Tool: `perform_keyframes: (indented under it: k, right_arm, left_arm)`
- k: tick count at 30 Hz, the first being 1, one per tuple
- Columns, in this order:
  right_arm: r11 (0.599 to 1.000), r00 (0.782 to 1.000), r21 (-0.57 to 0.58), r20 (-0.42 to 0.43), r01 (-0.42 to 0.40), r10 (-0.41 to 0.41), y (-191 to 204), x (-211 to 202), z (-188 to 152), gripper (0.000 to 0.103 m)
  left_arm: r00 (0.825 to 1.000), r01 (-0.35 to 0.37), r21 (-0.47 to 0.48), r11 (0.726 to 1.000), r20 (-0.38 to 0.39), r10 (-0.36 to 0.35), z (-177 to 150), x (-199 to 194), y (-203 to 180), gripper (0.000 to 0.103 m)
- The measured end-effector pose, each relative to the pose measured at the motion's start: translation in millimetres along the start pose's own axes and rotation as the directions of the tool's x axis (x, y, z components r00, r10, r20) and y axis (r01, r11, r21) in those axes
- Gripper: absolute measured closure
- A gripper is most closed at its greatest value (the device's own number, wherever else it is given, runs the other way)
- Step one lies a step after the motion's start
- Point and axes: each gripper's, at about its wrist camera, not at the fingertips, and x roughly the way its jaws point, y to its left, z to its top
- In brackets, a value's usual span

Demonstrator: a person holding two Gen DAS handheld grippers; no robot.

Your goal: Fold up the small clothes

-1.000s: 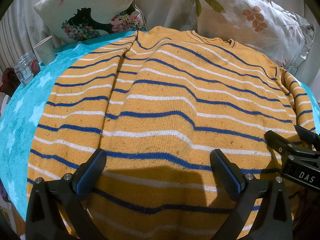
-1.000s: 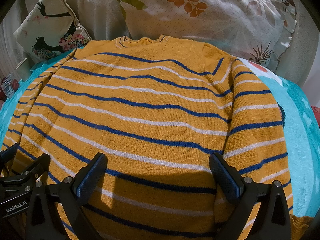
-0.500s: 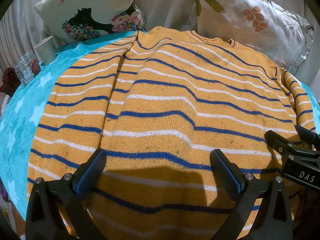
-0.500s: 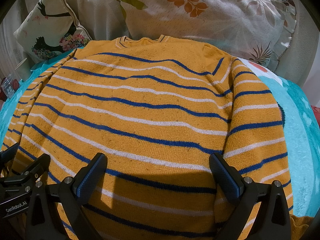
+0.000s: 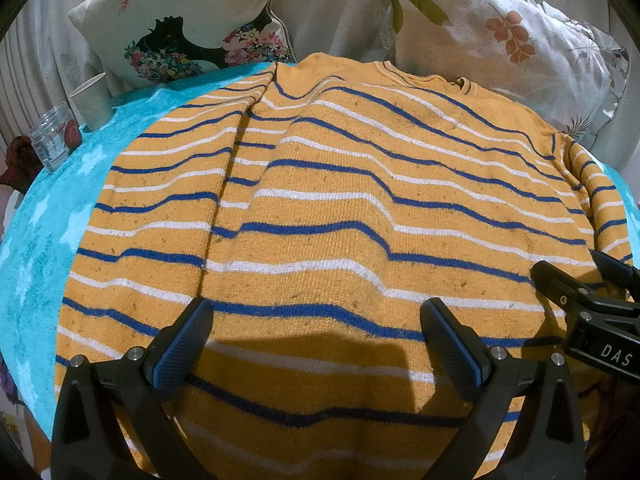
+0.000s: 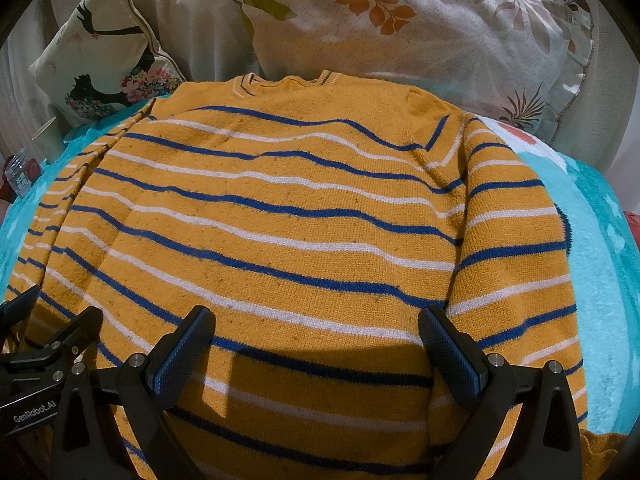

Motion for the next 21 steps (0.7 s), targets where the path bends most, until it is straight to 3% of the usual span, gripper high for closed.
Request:
perform_keyframes:
  k: [21]
  right_arm:
    - [1.000,1.000,-0.013,0.010,0.025,-0.025,3.6,2.6,3.5,0.000]
  left_arm:
    - [1.000,0.002,0.001,1.000,0.000,-0.002,0.5,-0.3,-0.5,0.000]
